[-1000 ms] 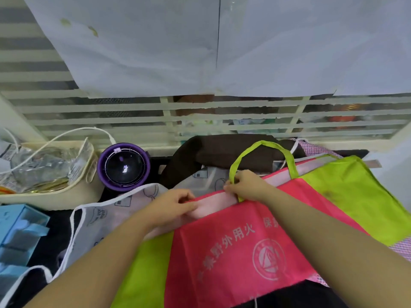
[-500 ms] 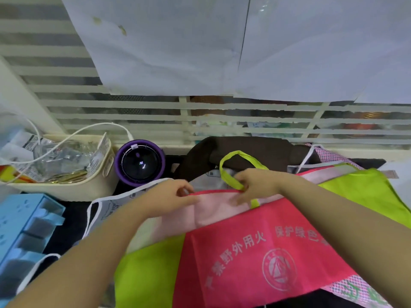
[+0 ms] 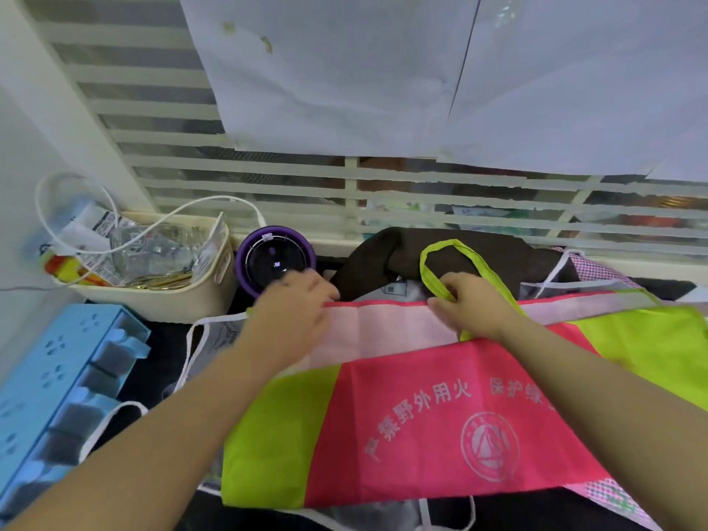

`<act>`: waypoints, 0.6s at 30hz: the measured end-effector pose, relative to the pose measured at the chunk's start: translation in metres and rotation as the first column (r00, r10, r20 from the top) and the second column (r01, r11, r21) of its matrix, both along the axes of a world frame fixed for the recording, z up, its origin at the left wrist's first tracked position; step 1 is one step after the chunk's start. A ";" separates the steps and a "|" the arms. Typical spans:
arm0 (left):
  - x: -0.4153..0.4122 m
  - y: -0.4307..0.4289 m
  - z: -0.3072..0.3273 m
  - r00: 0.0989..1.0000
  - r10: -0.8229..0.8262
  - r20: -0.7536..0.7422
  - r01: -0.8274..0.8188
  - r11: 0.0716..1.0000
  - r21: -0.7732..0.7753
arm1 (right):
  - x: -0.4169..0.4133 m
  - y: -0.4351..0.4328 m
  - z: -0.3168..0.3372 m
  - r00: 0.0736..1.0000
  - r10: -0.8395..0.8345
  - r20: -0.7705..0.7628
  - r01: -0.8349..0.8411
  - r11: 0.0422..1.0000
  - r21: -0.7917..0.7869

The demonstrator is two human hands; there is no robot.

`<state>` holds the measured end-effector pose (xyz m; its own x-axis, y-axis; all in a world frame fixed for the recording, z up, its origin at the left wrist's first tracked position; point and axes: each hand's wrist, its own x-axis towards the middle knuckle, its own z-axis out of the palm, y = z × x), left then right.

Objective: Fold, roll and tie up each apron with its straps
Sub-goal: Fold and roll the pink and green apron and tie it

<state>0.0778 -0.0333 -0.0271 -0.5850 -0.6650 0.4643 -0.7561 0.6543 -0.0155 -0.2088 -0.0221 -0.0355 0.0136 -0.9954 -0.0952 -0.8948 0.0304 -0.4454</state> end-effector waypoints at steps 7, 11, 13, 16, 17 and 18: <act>-0.025 0.029 -0.034 0.964 -0.150 0.219 -0.104 0.543 0.833 | -0.023 0.057 0.005 0.983 -0.018 0.183 0.051 0.983 -0.174; -0.035 0.025 -0.018 0.982 -0.127 0.139 -0.038 0.589 0.807 | -0.058 0.092 0.001 0.999 0.029 -0.044 -0.026 0.996 0.081; -0.041 0.020 0.000 0.985 -0.102 0.137 -0.029 0.692 0.721 | -0.075 0.095 0.003 0.983 0.036 -0.181 -0.022 0.996 0.081; -0.044 0.007 0.016 0.975 -0.057 0.214 -0.074 0.827 0.557 | -0.092 0.088 0.015 0.930 0.065 -0.361 -0.019 0.992 0.128; -0.044 0.002 0.015 0.963 -0.048 0.264 -0.105 0.839 0.534 | -0.097 0.085 0.018 0.912 0.067 -0.406 -0.002 0.988 0.157; -0.043 -0.002 0.012 0.941 -0.046 0.335 -0.152 0.828 0.540 | -0.102 0.082 0.018 0.879 0.086 -0.469 0.012 0.979 0.202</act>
<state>0.0351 -0.0353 -0.0152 -0.5899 -0.7833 -0.1960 -0.8062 0.5851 0.0882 -0.3109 0.0601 -0.0178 -0.0453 -0.9560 -0.2898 -0.9985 0.0345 0.0424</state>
